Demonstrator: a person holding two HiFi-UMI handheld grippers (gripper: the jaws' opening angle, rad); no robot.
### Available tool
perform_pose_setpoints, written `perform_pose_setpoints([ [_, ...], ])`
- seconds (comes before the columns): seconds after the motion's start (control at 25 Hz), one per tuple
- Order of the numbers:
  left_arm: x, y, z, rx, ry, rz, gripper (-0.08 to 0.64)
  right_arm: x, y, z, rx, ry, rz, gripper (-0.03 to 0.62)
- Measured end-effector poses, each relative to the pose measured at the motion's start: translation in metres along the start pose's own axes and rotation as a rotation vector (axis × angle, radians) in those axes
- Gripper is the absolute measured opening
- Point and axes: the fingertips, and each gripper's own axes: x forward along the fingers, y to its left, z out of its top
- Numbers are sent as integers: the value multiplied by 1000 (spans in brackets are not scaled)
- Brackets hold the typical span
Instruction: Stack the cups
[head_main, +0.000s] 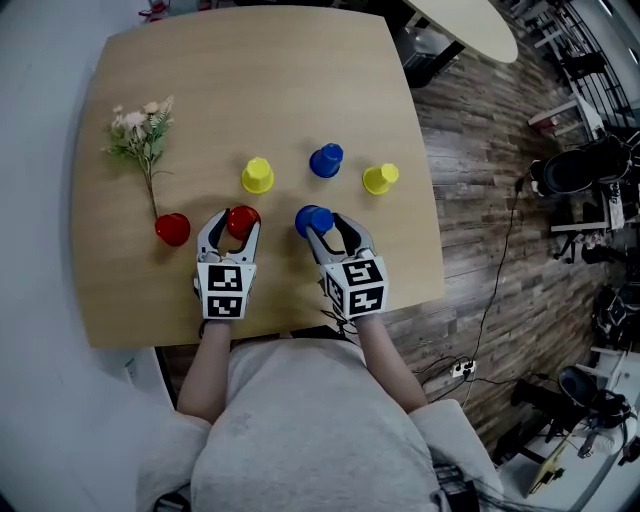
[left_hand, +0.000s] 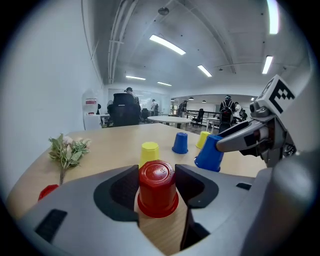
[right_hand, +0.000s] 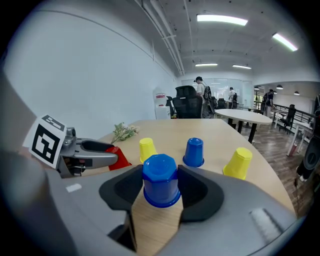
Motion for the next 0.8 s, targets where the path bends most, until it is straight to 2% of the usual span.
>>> perform_pose_setpoints([
  [0.32, -5, -38, -22, 10, 38, -68, 231, 19, 26, -20, -68, 64, 76, 227],
  [0.52, -5, -51, -25, 42, 44, -82, 232, 23, 38, -38, -111, 116, 108, 227],
  [0.8, -4, -58, -30, 71, 43, -103, 232, 26, 44, -42, -141, 125, 120, 229],
])
